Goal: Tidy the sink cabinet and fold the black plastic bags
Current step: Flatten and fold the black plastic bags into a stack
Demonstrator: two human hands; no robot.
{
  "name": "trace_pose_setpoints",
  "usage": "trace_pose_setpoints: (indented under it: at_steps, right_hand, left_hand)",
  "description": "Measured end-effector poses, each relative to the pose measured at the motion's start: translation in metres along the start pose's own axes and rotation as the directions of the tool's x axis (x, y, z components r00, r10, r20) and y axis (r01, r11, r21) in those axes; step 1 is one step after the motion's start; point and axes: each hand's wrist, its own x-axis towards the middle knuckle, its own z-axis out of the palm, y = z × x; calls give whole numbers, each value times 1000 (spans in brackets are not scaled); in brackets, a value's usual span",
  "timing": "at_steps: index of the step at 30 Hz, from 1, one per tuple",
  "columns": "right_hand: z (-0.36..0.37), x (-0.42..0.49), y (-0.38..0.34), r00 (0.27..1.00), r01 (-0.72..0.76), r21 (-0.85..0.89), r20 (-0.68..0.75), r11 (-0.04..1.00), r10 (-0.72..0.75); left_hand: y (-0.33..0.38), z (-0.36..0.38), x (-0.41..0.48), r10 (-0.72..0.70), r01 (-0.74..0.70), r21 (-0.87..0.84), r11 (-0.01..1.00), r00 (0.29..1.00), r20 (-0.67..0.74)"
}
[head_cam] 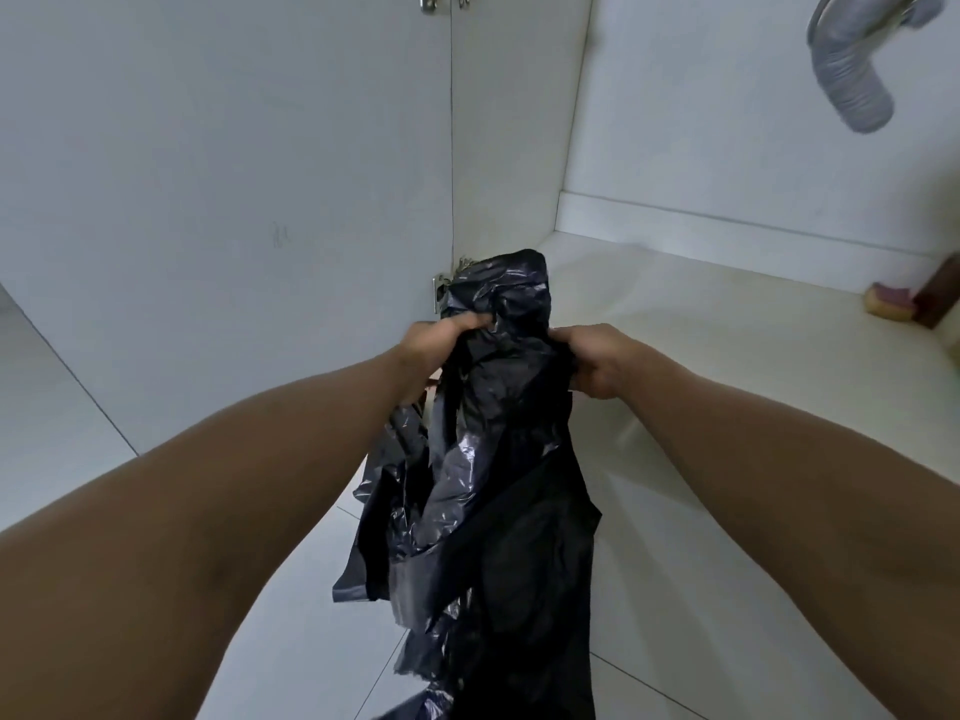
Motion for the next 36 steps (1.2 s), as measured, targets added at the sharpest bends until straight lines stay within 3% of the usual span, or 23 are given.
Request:
trace_pose_setpoints:
  at_steps: [5,8,12,15,19,24,27,29,30,32,34,36]
  right_hand:
    - [-33,-18,-19,993,-16,-160,-120,987,-3]
    - [-56,-44,-30,974,-81,-202,-223,976,35]
    - [-88,-100,-42,953,-146,-143,-287,979,100]
    - [-109,-151,-45,957,-197,-63,-230,978,178]
    - [-141,-199,-46,951,-270,-229,-214,935,222]
    - [-178,-230,-20,796,-539,-431,-543,724,270]
    - [-195,-244,8,701,-654,-585,-708,480,91]
    - [-209,-257,26,672,-695,-658,-738,290,-63]
    - [-216,-263,33,666,-700,-662,-741,268,-93]
    - [-225,-274,47,659,-672,-640,-746,374,-93]
    - [-231,-278,59,640,-556,-501,-767,663,-42]
    - [-232,-280,69,656,-387,-229,-749,893,92]
  left_hand:
    - [29,4,-14,116,-85,-226,970,985,128]
    - [40,17,-22,163,-123,-250,960,976,145]
    - [46,38,-25,112,-68,-160,985,952,284]
    - [50,62,-38,-14,-13,61,998,904,427]
    - [53,108,-53,-135,-55,306,950,815,563]
    - [66,181,-101,-190,-116,332,936,627,756]
    - [68,223,-124,-177,-319,461,828,631,755]
    - [66,246,-135,-195,-428,543,722,628,753]
    - [63,254,-137,-204,-456,567,687,627,752]
    - [54,267,-135,-206,-470,600,647,650,732]
    - [45,274,-128,-37,-481,595,644,757,652]
    - [42,278,-123,182,-524,590,615,821,541]
